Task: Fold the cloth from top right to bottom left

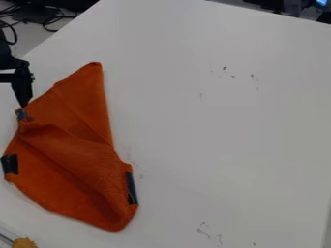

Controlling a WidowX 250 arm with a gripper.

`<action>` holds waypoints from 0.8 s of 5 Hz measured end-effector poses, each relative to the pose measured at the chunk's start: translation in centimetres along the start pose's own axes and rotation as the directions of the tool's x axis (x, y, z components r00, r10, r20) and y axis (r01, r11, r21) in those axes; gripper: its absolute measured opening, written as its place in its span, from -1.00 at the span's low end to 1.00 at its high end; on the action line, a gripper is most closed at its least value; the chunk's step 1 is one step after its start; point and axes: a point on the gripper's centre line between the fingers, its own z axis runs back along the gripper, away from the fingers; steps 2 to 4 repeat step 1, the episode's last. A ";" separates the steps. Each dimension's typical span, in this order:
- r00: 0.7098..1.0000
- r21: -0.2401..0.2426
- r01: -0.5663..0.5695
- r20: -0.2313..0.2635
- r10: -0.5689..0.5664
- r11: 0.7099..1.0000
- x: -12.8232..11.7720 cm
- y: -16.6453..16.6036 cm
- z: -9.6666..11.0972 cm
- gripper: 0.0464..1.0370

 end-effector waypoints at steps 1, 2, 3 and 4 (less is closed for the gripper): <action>0.999 0.000 0.043 0.001 -0.043 0.999 0.3 -0.6 0.3 0.93; 0.999 0.000 0.043 0.001 -0.043 0.999 0.3 -0.6 0.3 0.93; 0.999 0.000 0.043 0.001 -0.043 0.999 0.3 -0.6 0.3 0.93; 0.999 0.000 0.043 0.001 -0.043 0.999 0.3 -0.6 0.3 0.93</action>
